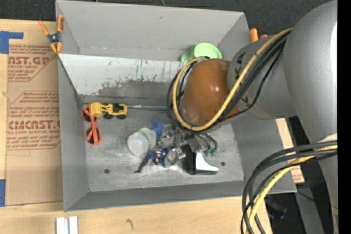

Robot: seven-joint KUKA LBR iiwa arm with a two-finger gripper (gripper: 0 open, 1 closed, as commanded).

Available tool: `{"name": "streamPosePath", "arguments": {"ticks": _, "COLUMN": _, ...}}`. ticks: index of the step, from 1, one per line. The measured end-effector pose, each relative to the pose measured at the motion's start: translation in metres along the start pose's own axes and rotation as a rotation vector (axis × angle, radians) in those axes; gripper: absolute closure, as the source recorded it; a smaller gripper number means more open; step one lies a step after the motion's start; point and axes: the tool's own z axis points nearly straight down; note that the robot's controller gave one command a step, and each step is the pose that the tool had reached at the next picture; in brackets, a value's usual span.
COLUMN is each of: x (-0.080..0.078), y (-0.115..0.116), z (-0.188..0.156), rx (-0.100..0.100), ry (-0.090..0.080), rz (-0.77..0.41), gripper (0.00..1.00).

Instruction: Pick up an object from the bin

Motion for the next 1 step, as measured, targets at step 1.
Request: {"name": "streamPosePath", "arguments": {"ticks": 1, "x": -0.0001, "y": 0.0000, "z": 0.0000, "rx": 0.000, "ry": 0.000, "rz": 0.000, "gripper": 1.00}}
